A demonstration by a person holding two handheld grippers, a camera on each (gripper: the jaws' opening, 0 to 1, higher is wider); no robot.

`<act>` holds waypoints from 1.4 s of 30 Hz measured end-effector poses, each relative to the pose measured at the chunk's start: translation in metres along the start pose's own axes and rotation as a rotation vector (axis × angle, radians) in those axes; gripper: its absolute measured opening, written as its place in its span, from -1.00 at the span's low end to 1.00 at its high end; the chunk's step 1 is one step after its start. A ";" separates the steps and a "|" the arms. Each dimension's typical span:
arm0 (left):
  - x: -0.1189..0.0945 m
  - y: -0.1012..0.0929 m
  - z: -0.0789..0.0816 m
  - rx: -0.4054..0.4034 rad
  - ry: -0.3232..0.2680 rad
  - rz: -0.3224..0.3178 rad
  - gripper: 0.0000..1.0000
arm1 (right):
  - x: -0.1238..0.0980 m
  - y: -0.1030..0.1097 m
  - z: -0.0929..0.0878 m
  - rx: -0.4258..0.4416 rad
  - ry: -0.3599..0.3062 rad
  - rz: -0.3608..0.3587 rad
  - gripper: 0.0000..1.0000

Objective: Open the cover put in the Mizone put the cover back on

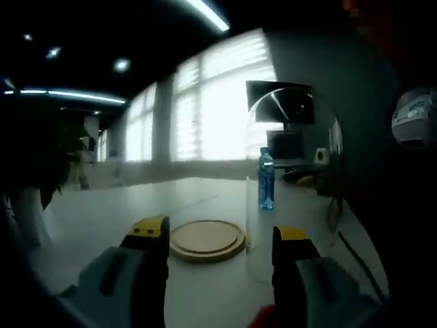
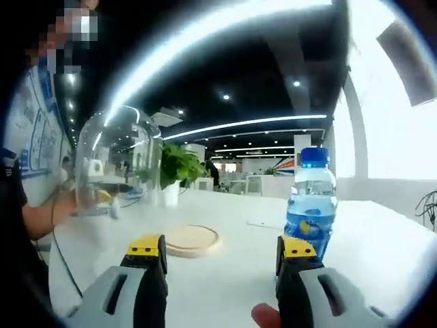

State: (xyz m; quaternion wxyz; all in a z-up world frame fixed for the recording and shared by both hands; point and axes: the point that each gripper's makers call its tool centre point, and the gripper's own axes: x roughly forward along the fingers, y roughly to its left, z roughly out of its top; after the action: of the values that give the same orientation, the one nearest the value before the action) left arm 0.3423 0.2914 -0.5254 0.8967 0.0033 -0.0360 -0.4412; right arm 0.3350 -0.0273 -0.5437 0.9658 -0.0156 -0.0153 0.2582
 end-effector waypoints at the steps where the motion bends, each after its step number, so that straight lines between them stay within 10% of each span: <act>1: -0.002 0.000 0.001 -0.008 -0.008 0.005 0.05 | -0.001 -0.002 -0.005 -0.024 0.005 -0.014 0.05; 11: -0.017 0.007 -0.002 -0.072 -0.006 0.045 -0.01 | -0.019 -0.011 0.000 0.031 -0.146 -0.067 -0.14; 22: -0.022 0.005 0.004 0.007 -0.007 0.054 -0.01 | -0.017 -0.011 -0.004 0.086 -0.129 -0.098 0.02; 25: -0.020 0.010 0.003 -0.079 -0.069 0.066 -0.02 | -0.013 -0.008 -0.007 0.026 -0.108 -0.103 0.06; 26: -0.019 0.012 -0.008 -0.052 0.013 0.081 -0.02 | -0.013 -0.008 -0.009 0.022 -0.098 -0.108 0.04; 32: -0.010 0.000 -0.022 -0.001 0.062 0.044 -0.03 | -0.017 -0.018 -0.006 0.038 -0.109 -0.140 -0.08; 36: -0.012 0.004 -0.012 -0.025 0.014 0.072 -0.07 | -0.019 -0.020 -0.001 0.138 -0.136 -0.119 -0.08; 42: -0.015 0.004 -0.003 -0.073 -0.034 0.064 -0.09 | -0.021 -0.029 0.010 0.067 -0.127 -0.175 -0.02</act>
State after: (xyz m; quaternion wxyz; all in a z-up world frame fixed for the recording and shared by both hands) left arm 0.3369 0.3055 -0.5295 0.9092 -0.0382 -0.0354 -0.4131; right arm 0.3304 -0.0626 -0.5327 0.9817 0.0344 -0.0689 0.1739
